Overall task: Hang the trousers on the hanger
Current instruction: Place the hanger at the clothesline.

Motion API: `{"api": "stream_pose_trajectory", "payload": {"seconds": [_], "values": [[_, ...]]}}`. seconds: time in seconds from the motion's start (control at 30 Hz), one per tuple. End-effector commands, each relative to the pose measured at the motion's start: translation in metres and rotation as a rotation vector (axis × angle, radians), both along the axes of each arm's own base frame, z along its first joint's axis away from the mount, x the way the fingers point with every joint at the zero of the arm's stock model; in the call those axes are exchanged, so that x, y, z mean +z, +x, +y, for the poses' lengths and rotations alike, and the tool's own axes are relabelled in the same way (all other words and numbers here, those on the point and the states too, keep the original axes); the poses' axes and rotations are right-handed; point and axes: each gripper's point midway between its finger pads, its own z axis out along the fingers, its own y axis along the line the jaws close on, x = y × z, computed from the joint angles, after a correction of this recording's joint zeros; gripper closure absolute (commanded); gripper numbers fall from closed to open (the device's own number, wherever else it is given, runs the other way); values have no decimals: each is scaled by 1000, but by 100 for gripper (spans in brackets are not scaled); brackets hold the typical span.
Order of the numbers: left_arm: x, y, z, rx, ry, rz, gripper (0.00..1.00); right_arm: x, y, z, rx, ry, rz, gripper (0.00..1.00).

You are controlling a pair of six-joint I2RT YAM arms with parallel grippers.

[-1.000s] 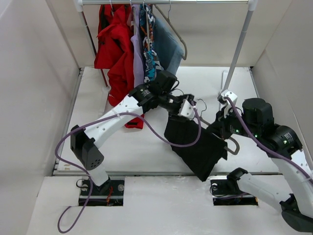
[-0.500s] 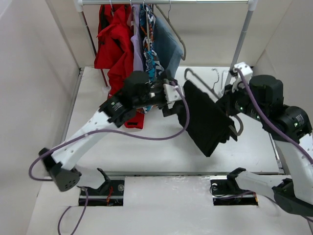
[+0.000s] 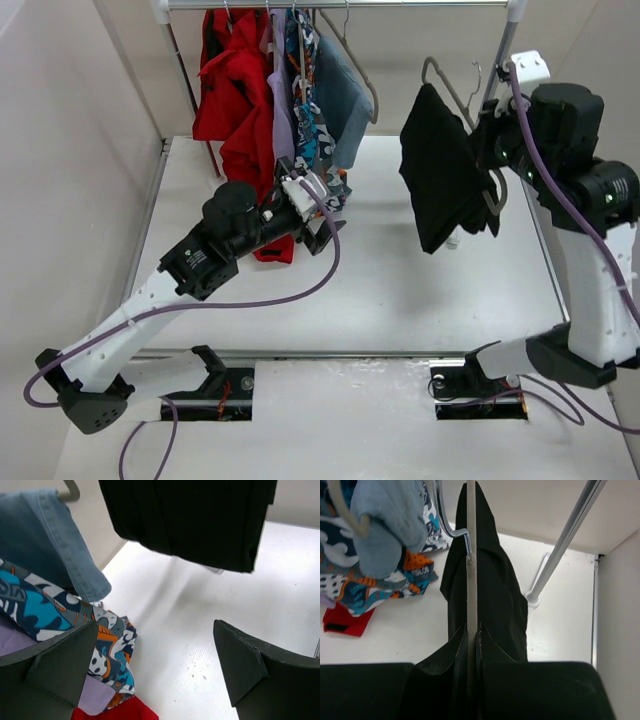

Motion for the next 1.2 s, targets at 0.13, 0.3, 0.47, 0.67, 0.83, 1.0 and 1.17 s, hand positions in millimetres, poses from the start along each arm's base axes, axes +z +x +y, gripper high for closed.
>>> {"api": "stream_pose_trajectory", "payload": {"seconds": [0.13, 0.3, 0.47, 0.67, 0.83, 1.0, 1.17], "values": [[-4, 5, 11, 67, -46, 15, 1, 70, 77, 3, 11, 15, -261, 100], [-9, 5, 19, 87, -50, 11, 1, 103, 113, 0, -11, 49, -402, 100], [-18, 11, 26, 119, -40, 18, 1, 127, 125, -7, -13, 69, -513, 100], [-23, 17, 32, 144, -38, 20, 1, 123, 152, -32, -74, 74, -518, 100], [-26, 22, 37, 165, -39, 19, 1, 100, 179, -43, -63, 89, -466, 100], [-30, 25, 40, 174, -26, 18, 1, 95, 202, -53, -48, 148, -477, 100], [-33, 27, 42, 183, -19, 26, 1, 103, 211, -52, -14, 194, -505, 100]]}}
